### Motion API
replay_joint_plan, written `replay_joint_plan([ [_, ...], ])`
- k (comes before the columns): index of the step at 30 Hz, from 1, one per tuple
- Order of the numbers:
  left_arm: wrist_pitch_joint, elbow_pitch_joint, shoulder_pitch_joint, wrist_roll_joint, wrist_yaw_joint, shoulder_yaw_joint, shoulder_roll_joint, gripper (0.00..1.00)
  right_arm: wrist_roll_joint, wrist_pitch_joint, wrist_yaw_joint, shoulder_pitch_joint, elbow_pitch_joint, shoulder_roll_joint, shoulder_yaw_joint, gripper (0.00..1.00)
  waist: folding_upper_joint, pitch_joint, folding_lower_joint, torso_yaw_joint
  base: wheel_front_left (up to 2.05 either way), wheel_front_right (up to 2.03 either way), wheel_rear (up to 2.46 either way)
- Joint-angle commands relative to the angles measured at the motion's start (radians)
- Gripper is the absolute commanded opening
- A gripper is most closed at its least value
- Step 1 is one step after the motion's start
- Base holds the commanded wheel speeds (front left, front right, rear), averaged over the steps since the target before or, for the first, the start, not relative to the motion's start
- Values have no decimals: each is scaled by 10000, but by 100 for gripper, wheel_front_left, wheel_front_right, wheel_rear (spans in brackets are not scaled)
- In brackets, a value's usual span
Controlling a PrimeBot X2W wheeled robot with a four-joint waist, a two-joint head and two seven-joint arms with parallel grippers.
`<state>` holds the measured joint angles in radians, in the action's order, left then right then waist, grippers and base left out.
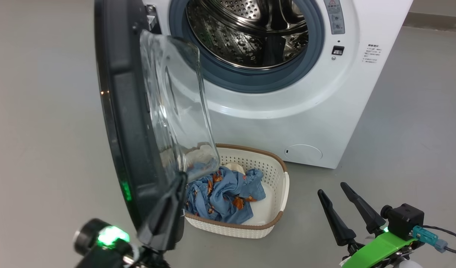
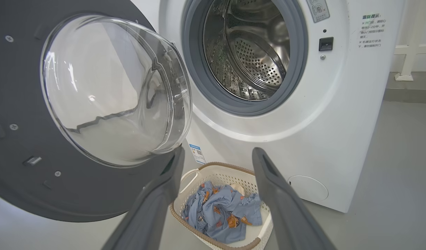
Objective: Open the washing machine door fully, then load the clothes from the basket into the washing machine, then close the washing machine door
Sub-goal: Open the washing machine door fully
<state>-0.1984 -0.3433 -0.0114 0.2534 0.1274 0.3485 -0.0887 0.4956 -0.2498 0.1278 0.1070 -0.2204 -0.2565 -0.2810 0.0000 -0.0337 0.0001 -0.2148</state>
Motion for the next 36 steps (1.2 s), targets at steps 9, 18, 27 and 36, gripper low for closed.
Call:
replay_joint_plan([
  [9,21,1472,293,552,-145,-93,160,0,104,-120,29,429,161,-58,-245,100,0,-99,-1,255,0,0,0],
  [18,-181,2741,449,966,-234,-306,210,0,115,-120,29,481,150,-75,-264,100,0,-221,-1,464,0,0,0],
  [27,-389,3592,579,1291,-254,-701,162,0,109,-120,29,413,140,-79,-233,100,0,-211,-1,529,0,0,0],
  [36,-495,3782,568,1380,-356,-1043,3,0,112,-120,29,415,91,-107,-310,100,0,-146,-1,346,0,0,0],
])
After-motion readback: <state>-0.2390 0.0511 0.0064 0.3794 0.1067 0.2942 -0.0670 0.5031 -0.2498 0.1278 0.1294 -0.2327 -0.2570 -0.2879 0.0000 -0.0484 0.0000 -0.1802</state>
